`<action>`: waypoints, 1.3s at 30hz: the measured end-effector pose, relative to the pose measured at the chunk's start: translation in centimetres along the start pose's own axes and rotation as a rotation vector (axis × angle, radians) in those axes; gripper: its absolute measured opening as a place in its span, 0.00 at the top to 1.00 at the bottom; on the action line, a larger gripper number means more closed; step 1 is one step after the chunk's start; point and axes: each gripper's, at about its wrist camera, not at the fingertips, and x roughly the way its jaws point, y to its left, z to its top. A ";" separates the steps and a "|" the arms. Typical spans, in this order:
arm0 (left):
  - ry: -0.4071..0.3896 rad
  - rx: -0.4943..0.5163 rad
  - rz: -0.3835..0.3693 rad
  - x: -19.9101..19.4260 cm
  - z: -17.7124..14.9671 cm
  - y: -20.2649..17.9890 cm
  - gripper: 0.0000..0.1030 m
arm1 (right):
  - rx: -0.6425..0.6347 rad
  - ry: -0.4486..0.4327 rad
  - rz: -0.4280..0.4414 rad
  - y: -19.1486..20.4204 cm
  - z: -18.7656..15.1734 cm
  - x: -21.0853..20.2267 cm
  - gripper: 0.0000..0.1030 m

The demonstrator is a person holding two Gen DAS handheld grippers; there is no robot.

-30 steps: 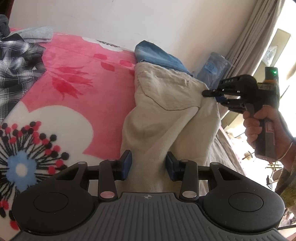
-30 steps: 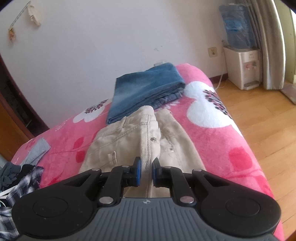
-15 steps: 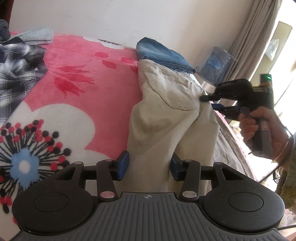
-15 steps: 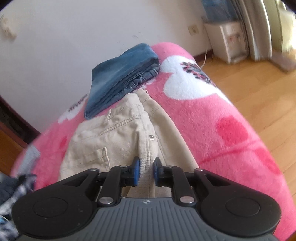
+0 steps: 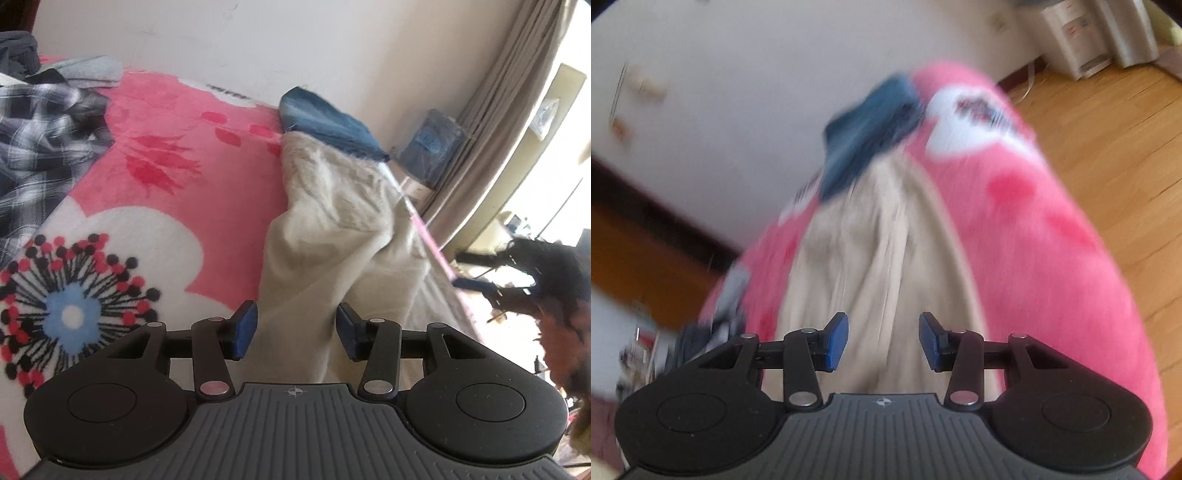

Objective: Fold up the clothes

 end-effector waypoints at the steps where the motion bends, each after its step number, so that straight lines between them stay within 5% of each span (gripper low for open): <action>1: 0.006 -0.004 0.009 0.1 -0.1 0.1 0.55 | -0.031 0.034 0.004 0.4 -1.0 0.0 0.56; 11: 0.019 0.006 0.062 0.8 -0.8 0.1 0.54 | -0.265 0.139 0.038 4.9 -6.6 3.1 0.59; 14: 0.016 0.014 0.069 0.9 -0.9 -0.1 0.53 | -0.419 0.163 -0.047 7.0 -7.9 4.5 0.63; 17: 0.011 0.018 0.077 1.0 -1.0 -0.2 0.53 | -0.553 0.151 -0.122 8.9 -9.0 5.5 0.84; 19: 0.007 0.018 0.082 1.0 -1.2 -0.3 0.53 | -0.555 0.137 -0.127 9.5 -9.2 5.3 0.97; 29: 0.008 0.060 0.063 1.4 -1.1 -1.6 0.51 | -0.429 -0.098 -0.267 8.1 -10.3 -5.6 0.98; 35: 0.004 0.088 0.054 2.0 -1.3 -2.5 0.51 | -0.417 -0.047 -0.424 5.4 -10.7 -4.6 0.96; 39: 0.003 0.075 0.044 2.3 -1.4 -2.1 0.50 | -0.322 -0.082 -0.406 3.6 -8.7 -5.8 0.86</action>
